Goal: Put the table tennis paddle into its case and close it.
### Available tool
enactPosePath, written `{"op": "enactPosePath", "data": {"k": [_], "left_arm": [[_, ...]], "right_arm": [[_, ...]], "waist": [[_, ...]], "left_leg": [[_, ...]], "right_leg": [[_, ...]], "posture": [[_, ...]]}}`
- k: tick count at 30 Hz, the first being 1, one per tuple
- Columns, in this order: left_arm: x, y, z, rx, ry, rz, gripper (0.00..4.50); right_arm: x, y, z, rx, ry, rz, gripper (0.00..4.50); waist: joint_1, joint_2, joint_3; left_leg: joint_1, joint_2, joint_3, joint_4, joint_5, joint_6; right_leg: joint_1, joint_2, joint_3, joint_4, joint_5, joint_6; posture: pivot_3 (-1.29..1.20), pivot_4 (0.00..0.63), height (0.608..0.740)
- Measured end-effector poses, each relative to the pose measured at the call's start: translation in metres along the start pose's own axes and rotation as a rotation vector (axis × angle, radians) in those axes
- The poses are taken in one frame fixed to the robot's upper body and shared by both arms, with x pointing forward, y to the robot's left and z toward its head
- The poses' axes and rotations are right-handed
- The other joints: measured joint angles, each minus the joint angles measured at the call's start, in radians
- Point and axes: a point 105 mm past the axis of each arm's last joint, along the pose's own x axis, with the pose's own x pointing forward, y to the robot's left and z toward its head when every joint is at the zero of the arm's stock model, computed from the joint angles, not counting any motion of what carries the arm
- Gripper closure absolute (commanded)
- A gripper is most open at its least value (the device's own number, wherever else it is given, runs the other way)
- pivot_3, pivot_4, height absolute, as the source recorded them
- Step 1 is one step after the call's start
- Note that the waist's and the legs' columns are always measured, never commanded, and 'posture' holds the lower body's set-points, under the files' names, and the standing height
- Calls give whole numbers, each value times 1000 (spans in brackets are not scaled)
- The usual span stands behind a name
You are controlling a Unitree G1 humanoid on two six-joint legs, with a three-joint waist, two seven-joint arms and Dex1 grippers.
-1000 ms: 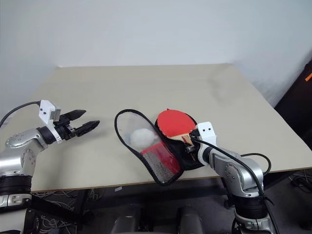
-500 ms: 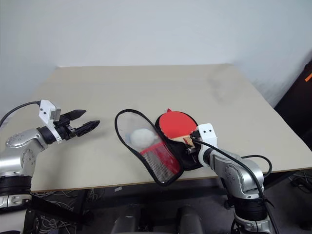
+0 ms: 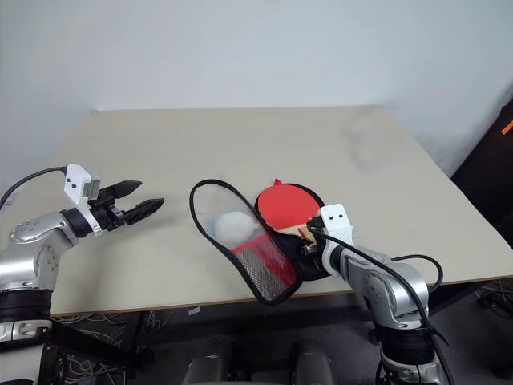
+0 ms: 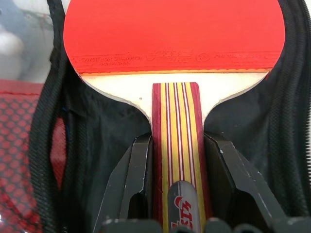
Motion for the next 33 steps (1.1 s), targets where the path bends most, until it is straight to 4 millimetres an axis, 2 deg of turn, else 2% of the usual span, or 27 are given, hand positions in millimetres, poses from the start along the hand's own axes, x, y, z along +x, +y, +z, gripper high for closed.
{"op": "enactPosePath", "data": {"k": [10, 19, 20, 24, 28, 31, 33], "left_arm": [[0, 0, 0, -2, 2, 0, 0], [0, 0, -1, -6, 4, 3, 0], [0, 0, -1, -7, 4, 3, 0], [0, 0, -1, -11, 6, -3, 0], [1, -2, -2, -17, 10, -21, 0], [3, -6, -2, -20, 17, -43, 585], [5, -9, -3, -23, 20, -59, 1211]], "right_arm": [[-1, -3, 0, -18, 3, 5, 3368], [-3, -1, 5, -5, -8, 40, 153], [-5, 0, 9, -1, -17, 57, 19], [-26, -4, 37, -76, -91, 141, 19], [-56, -18, 59, -195, -153, 186, 19], [-70, -24, 69, -281, -179, 230, 0], [-78, -30, 75, -321, -198, 242, 0]], "waist": [[0, 0, 0], [0, 0, 0], [0, 0, 0], [3, 0, 0], [6, -1, 0], [6, 0, 1], [6, 0, 1]], "left_leg": [[0, 0, 0, 0, 0, 0], [0, 0, -1, 0, 0, 0], [0, 0, -1, 0, 0, 0], [0, 0, -2, 1, 0, 0], [0, 0, -5, 3, 0, 1], [0, 1, -5, 3, -1, 2], [-1, 1, -6, 4, -1, 2]], "right_leg": [[0, 0, 0, 0, 0, 0], [0, 0, 0, 0, 0, 0], [0, 0, 0, 0, 0, 0], [0, 0, -1, -1, 0, 0], [1, -1, -3, -2, 0, 0], [1, -1, -3, -2, 0, 0], [1, -2, -3, -2, 0, 0]], "posture": [[0, 0, 654], [0, 0, 654], [0, 0, 654], [0, 0, 654], [0, 0, 654], [0, 0, 654], [0, 0, 654]]}}
